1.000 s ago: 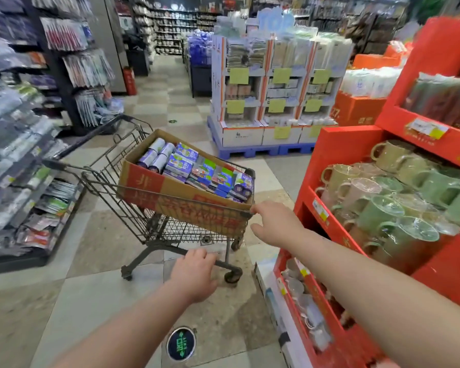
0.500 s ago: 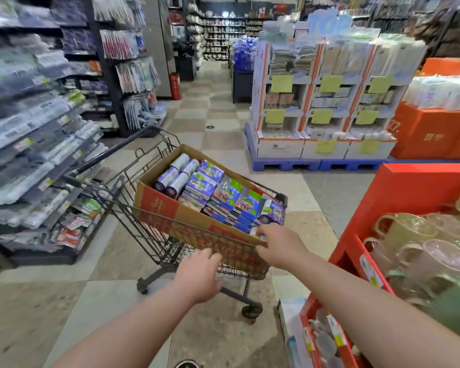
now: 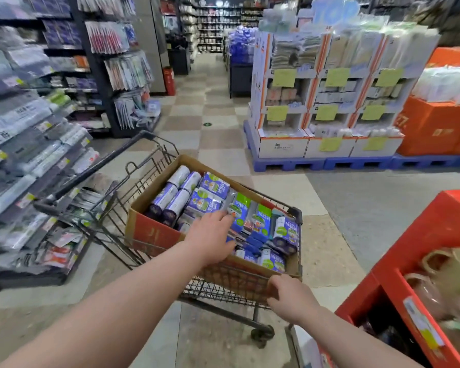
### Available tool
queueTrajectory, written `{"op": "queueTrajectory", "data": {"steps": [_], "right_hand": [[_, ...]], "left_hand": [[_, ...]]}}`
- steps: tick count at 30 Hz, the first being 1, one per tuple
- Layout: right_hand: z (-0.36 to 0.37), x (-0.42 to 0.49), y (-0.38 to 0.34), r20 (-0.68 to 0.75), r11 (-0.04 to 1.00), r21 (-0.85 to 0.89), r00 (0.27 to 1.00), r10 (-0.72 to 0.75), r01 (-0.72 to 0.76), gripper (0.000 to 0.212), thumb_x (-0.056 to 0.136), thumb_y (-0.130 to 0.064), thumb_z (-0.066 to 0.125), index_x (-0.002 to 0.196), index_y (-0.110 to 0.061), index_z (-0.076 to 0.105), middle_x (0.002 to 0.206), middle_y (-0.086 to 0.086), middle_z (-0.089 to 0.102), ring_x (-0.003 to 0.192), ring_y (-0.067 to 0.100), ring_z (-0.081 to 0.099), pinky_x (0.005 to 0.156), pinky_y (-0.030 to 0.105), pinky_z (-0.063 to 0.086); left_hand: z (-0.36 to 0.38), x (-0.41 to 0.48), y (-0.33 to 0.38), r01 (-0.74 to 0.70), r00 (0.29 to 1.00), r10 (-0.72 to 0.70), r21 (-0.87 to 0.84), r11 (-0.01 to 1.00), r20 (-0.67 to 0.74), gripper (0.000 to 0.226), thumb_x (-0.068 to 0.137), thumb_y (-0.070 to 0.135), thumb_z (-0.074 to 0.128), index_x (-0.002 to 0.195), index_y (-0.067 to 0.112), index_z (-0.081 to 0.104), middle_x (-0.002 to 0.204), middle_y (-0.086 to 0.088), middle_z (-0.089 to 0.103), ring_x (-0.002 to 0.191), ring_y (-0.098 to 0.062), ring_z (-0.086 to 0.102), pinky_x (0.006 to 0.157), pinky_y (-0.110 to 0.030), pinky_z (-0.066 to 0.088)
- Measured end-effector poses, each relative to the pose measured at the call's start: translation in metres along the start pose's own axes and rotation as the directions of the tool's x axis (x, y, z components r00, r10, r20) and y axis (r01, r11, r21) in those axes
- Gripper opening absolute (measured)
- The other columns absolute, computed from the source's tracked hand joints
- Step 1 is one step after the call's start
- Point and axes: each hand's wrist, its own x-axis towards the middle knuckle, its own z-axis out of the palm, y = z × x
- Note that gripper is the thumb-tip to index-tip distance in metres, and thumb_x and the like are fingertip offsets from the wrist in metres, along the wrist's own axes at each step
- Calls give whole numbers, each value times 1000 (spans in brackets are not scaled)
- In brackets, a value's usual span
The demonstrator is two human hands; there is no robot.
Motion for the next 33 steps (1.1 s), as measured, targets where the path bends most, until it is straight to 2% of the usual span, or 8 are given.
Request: {"op": "queueTrajectory", "data": {"steps": [3,8,15,20,22,24,27,33], "right_hand": [[-3,27,-8,16,997,40,997,72,-72,30,87,-32,49,116,-25,55,123,0,57,116,25,54,91,32,43],[-16,75,-22,-37,988,70,989,140,-137,35,90,-34,50,124,-25,54,128,1,57,119,25,53,93,31,43],[-44,123,-13,-73,971,97,972,225,-218,38,91,-31,49,128,-23,52,133,3,53,120,26,53,93,33,43],[-61,159,12,-79,960,83,959,274,-267,30,88,-30,54,117,-20,58,121,3,60,111,25,57,83,31,46],[-63,176,23,-70,953,88,953,295,-289,33,90,-32,53,121,-21,56,125,3,58,113,24,56,84,31,46],[-62,194,38,-38,945,95,947,318,-314,39,92,-36,54,128,-22,53,130,3,55,118,24,54,88,32,45],[-55,218,64,37,925,112,932,360,-362,42,89,-40,57,127,-20,53,130,5,53,118,26,54,92,34,47],[-32,264,112,193,866,245,897,398,-436,45,86,-30,59,126,-11,53,131,12,51,120,29,49,94,32,43]], "left_hand": [[-3,33,-27,-46,999,46,-20,999,4,53,94,41,47,142,22,36,136,-3,43,127,-25,40,102,-40,38],[6,73,-66,-95,993,94,-1,996,72,47,94,44,47,134,20,40,132,-5,45,123,-26,42,96,-40,39],[44,113,-83,-162,967,160,-6,987,199,66,95,44,47,151,18,23,146,-7,35,129,-28,39,102,-42,39],[67,142,-82,-185,942,182,-15,983,283,62,94,45,48,146,18,30,151,-10,30,134,-29,36,107,-44,36],[77,152,-83,-187,934,181,-11,982,309,57,94,45,47,142,18,34,148,-9,35,132,-29,37,106,-44,36],[86,162,-84,-173,927,165,-8,985,338,56,94,47,47,141,19,36,143,-6,39,131,-28,38,105,-43,37],[100,179,-84,-133,910,122,0,991,397,56,93,45,48,142,21,35,141,-4,40,131,-27,37,105,-42,35],[121,208,-83,-66,869,59,-3,998,492,59,94,44,46,146,20,31,146,-5,37,134,-26,35,108,-41,33]]}}
